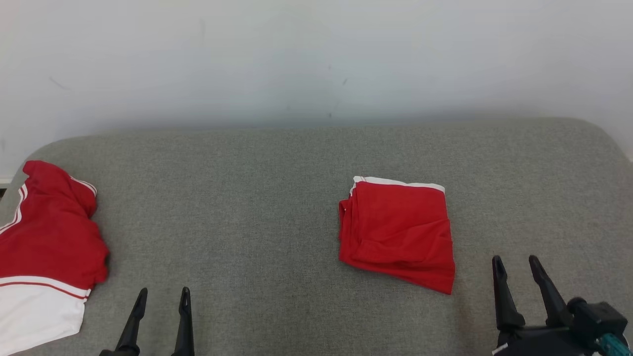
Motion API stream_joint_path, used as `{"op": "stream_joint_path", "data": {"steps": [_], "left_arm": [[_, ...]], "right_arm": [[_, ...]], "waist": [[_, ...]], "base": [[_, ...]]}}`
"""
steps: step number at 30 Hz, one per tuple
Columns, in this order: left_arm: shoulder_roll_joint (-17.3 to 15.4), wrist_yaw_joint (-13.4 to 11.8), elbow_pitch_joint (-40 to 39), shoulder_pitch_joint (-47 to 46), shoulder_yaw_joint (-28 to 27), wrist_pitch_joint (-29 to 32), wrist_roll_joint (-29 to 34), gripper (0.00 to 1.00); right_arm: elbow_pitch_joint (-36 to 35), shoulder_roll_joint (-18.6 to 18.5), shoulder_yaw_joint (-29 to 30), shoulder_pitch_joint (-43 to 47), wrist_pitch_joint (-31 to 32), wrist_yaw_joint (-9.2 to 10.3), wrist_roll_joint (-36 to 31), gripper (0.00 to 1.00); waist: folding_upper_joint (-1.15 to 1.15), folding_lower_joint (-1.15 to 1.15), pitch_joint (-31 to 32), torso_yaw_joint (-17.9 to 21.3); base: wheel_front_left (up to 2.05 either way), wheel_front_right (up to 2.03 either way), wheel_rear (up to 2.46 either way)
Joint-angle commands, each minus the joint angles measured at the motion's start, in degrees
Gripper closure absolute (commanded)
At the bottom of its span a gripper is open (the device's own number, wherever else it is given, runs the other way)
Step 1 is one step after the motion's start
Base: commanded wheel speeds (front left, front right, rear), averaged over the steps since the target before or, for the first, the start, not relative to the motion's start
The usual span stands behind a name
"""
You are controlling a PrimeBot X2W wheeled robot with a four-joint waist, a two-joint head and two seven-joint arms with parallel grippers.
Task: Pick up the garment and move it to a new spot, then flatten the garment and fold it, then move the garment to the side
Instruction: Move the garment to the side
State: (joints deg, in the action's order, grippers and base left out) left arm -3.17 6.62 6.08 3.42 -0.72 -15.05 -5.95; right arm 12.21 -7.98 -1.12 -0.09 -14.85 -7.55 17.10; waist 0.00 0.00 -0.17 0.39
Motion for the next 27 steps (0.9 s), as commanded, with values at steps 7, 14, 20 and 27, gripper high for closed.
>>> {"op": "stream_joint_path", "data": {"steps": [7,14,20,27], "left_arm": [[0.23,-0.12,-0.15,-3.23,1.82,-0.19,-0.82,0.0],[0.29,-0.36,0.74,-6.87,3.9,-0.19,-1.97,0.0],[0.3,-0.71,1.43,-9.36,5.52,-0.19,-2.64,0.0],[0.29,-1.1,1.98,-10.77,6.26,-0.19,-3.1,0.0]], "right_arm": [[8.67,-3.35,-0.95,-12.04,4.21,0.14,-0.45,0.0],[20.12,-6.15,-1.1,-22.63,7.78,0.14,0.82,0.0],[28.91,-6.85,-4.74,-28.82,9.37,0.14,2.46,0.0],[37.85,-6.27,-8.05,-32.58,11.16,0.14,3.9,0.0]], "waist": [[0.0,0.0,-4.23,-2.35],[0.0,0.0,-8.96,-6.19],[0.0,0.0,-11.61,-8.34],[0.0,0.0,-12.31,-8.79]], "base": [[0.0,0.0,0.0],[0.0,0.0,0.0],[0.0,0.0,0.0],[0.0,0.0,0.0]]}}
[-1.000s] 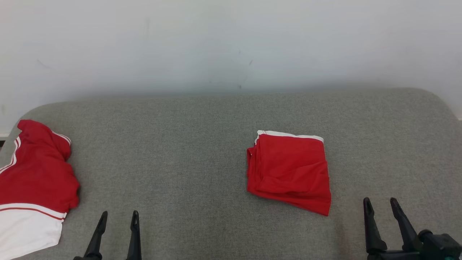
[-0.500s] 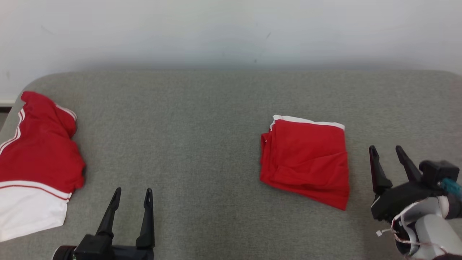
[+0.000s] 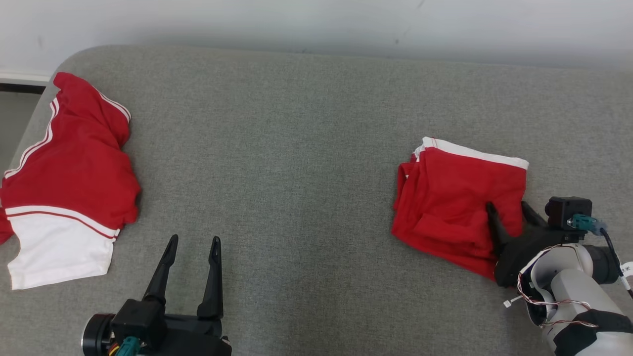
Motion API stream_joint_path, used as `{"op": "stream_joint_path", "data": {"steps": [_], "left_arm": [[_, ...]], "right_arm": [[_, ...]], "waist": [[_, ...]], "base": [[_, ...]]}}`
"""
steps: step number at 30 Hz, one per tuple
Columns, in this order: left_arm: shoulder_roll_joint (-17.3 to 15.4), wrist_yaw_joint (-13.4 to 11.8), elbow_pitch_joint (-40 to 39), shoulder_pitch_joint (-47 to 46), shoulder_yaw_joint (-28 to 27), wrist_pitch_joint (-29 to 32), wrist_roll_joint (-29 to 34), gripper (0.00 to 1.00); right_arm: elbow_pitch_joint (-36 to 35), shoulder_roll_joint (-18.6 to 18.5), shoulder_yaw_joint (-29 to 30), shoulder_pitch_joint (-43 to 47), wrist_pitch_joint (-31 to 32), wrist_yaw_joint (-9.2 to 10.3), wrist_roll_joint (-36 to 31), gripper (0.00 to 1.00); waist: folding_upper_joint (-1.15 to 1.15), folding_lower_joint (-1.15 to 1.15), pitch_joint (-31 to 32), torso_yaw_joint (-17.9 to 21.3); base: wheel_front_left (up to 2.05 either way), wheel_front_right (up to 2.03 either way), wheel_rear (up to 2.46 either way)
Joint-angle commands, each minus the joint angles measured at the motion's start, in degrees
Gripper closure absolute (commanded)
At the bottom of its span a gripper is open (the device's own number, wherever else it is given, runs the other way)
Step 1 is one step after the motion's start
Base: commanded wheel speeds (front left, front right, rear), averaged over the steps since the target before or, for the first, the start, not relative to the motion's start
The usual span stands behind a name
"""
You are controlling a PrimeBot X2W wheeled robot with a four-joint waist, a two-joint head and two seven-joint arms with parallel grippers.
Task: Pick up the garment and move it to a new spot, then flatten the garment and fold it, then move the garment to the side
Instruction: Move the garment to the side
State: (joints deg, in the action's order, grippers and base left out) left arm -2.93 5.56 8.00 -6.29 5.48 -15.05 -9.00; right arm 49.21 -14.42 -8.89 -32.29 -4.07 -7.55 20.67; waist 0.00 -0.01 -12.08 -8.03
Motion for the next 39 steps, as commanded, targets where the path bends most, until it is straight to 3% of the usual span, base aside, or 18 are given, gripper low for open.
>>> {"op": "stream_joint_path", "data": {"steps": [1,7,8,9,10,11,17,21,31,39], "left_arm": [[0.06,-0.1,0.15,-1.1,0.11,-0.19,-0.07,0.0],[0.06,-0.26,0.45,-0.82,-0.11,-0.19,-0.17,0.0],[0.06,-0.24,0.49,-0.84,-0.06,-0.19,-0.17,0.0],[0.06,-0.22,0.5,-0.88,-0.06,-0.19,-0.23,0.0],[0.06,-0.22,0.53,-0.92,-0.05,-0.19,-0.28,0.0],[0.05,-0.24,0.52,-0.93,-0.09,-0.19,-0.33,0.0],[0.06,0.1,0.65,-1.2,-0.2,-0.19,-0.22,0.0],[0.06,0.4,0.45,-2.11,-0.33,-0.19,0.36,0.0],[0.04,0.98,-2.82,-5.62,-0.79,-0.19,1.86,0.0],[-1.68,1.46,-6.36,-9.61,-0.62,-0.19,4.33,0.0]], "right_arm": [[2.06,0.34,-0.76,-0.5,1.05,0.14,0.49,0.0],[6.23,1.52,-2.64,-1.12,2.48,0.14,2.01,0.0],[6.69,1.76,-2.97,-0.99,2.76,0.14,2.54,0.17],[6.77,1.99,-3.37,-1.02,2.67,0.14,2.94,0.56],[6.94,2.1,-3.7,-1.16,2.71,0.14,3.39,0.87],[7.1,2.06,-4.04,-1.32,2.86,0.14,3.79,1.0],[6.0,-0.49,-6.68,-2.87,0.34,0.19,4.73,1.0],[3.97,-2.87,-11.41,-4.82,-0.46,0.18,3.72,1.0],[-3.19,-14.97,-25.34,-14.81,3.35,0.16,4.67,1.0],[-6.59,-24.24,-31.07,-24.86,4.19,0.15,7.24,1.0]], "waist": [[0.0,0.01,-0.36,-0.31],[0.0,0.01,-0.03,0.61],[0.0,0.01,-0.01,0.74],[0.0,0.01,0.01,0.91],[0.0,0.01,0.0,1.09],[0.0,0.01,-0.02,1.33],[0.0,0.01,-0.56,2.8],[0.0,0.01,-1.62,3.95],[0.0,0.01,-9.22,9.08],[0.0,0.01,-17.97,13.61]], "base": [[0.0,0.0,0.0],[0.0,0.0,0.0],[0.0,0.0,0.0],[0.0,0.0,0.0],[0.0,0.0,0.0],[0.0,0.0,0.0],[0.0,0.0,0.0],[0.0,0.0,0.0],[0.0,0.0,0.0],[0.0,0.0,0.0]]}}
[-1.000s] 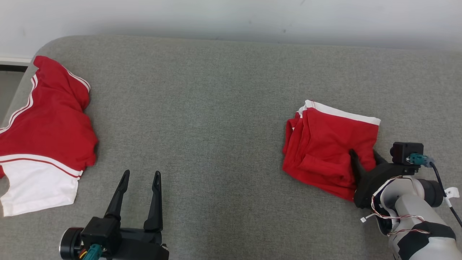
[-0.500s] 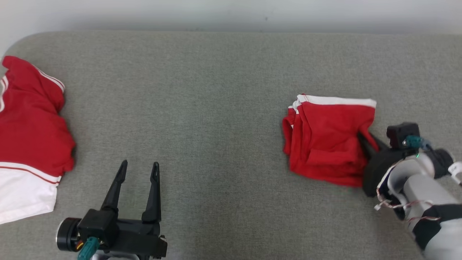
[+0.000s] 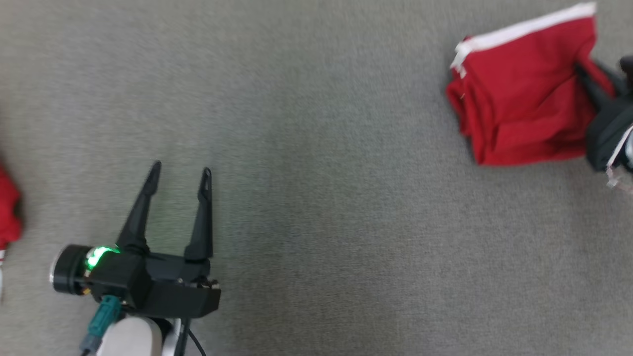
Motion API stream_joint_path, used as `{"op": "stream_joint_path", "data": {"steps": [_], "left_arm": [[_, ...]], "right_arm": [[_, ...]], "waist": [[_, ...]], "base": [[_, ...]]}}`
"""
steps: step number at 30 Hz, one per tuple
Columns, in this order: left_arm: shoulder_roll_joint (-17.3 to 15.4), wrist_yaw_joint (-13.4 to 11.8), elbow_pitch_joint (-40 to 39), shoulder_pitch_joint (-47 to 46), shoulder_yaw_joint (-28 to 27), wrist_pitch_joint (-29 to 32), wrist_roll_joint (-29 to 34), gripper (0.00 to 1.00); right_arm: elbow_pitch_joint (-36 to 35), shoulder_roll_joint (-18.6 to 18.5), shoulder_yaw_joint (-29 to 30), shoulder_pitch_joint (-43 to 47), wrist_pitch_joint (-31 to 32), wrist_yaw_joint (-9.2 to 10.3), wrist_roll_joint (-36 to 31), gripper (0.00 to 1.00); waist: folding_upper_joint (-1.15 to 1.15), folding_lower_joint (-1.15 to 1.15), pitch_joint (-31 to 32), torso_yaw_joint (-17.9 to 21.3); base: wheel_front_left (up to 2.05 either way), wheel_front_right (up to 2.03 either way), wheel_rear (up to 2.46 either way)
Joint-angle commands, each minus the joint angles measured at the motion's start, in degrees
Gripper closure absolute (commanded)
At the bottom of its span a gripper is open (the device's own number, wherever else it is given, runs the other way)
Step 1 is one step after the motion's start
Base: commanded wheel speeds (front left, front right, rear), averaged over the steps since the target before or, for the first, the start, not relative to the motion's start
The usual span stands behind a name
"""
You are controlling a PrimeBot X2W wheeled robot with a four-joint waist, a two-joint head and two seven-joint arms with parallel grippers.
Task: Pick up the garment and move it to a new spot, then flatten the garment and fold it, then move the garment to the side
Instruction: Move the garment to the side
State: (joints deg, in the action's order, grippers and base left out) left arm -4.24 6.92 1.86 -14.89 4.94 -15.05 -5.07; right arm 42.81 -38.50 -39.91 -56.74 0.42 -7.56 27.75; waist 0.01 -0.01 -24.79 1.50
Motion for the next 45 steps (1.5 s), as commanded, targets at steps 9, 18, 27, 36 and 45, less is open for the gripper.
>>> {"op": "stream_joint_path", "data": {"steps": [9,18,27,36,45], "left_arm": [[-2.66,0.08,-4.12,-1.78,-0.93,-0.19,2.03,0.0],[-3.54,-0.07,-6.48,-0.41,-0.99,-0.19,2.76,0.0],[-3.96,-0.3,-7.31,0.17,-1.37,-0.18,2.46,0.0],[-3.56,-0.65,-6.49,-0.01,-1.37,-0.14,2.1,0.0],[-2.19,-1.25,-4.93,2.3,-2.38,-0.19,0.44,0.0]], "right_arm": [[-0.26,-6.47,-3.01,-7.83,-0.38,0.17,2.23,1.0],[0.41,-11.06,-6.16,-13.59,0.43,0.17,2.36,1.0],[2.14,-14.36,-8.87,-18.89,1.54,0.17,3.37,1.0],[7.68,-13.22,-8.52,-19.86,0.29,0.17,2.61,0.0],[9.89,-9.97,-6.4,-18.0,-7.1,0.17,2.7,0.0]], "waist": [[-0.01,0.01,-9.76,7.41],[-0.01,0.01,-11.34,8.37],[-0.01,0.01,-12.67,8.21],[-0.01,0.01,-12.2,7.64],[-0.01,0.01,-4.63,7.16]], "base": [[0.0,0.0,0.0],[0.0,0.0,0.0],[0.0,0.0,0.0],[0.0,0.0,0.0],[0.0,0.0,0.0]]}}
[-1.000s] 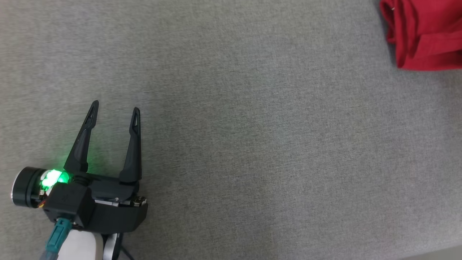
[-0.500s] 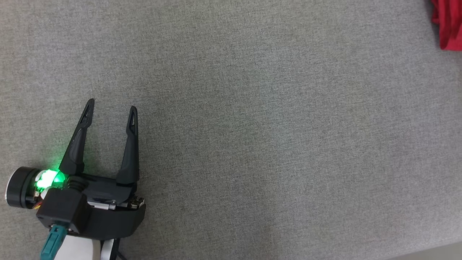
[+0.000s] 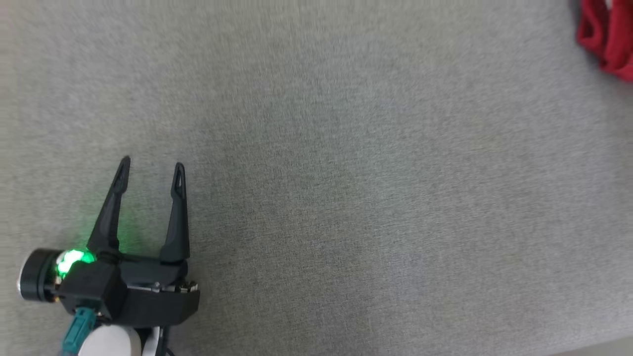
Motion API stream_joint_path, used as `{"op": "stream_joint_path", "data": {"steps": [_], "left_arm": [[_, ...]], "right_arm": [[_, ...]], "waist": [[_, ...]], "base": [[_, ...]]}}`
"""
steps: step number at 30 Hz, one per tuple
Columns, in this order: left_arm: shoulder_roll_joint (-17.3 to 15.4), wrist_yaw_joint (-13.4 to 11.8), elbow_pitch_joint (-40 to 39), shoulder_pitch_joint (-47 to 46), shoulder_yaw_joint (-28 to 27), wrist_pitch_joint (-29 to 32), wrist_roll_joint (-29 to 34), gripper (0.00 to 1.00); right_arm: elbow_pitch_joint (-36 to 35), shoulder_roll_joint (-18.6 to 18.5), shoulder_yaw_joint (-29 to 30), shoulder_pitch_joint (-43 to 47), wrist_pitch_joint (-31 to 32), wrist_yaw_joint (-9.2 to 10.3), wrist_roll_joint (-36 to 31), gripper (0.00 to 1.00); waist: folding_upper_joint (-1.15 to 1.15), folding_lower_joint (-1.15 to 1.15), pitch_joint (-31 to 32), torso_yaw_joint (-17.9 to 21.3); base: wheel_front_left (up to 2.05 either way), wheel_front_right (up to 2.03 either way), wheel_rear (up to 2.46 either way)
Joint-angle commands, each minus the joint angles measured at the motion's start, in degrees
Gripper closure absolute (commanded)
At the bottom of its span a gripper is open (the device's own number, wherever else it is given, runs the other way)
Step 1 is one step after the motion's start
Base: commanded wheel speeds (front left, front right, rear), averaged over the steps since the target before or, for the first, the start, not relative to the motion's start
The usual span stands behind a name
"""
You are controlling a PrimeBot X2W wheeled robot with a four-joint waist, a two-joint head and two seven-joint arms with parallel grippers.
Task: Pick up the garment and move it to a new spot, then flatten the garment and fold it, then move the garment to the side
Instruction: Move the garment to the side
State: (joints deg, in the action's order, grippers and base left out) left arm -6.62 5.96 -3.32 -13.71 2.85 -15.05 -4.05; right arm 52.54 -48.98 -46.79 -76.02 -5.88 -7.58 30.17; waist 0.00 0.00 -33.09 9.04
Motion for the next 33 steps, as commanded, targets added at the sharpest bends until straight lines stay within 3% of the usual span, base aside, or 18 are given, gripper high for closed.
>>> {"op": "stream_joint_path", "data": {"steps": [1,11,24,33], "left_arm": [[0.36,-0.35,0.57,1.5,-0.52,-0.19,-0.87,0.0],[1.73,-0.74,1.89,6.56,-2.61,-0.19,-2.24,0.0],[2.6,-0.58,2.57,12.07,-5.33,-0.19,-3.48,0.0],[3.19,-0.27,3.77,12.84,-5.83,-0.19,-3.79,0.0]], "right_arm": [[0.17,1.32,1.01,1.87,-1.88,0.17,1.03,0.0],[-3.93,7.85,5.81,9.92,-8.94,0.17,2.06,0.0],[-21.94,18.38,25.96,35.88,-9.23,0.17,-4.51,0.0],[-32.71,25.97,34.14,51.55,-9.24,0.17,-8.67,0.0]], "waist": [[0.0,0.0,4.79,-0.54],[0.0,0.0,15.21,-3.38],[0.0,0.0,24.18,-7.14],[0.0,0.0,26.62,-7.4]], "base": [[0.0,0.0,0.0],[0.0,0.0,0.0],[0.0,0.0,0.0],[0.0,0.0,0.0]]}}
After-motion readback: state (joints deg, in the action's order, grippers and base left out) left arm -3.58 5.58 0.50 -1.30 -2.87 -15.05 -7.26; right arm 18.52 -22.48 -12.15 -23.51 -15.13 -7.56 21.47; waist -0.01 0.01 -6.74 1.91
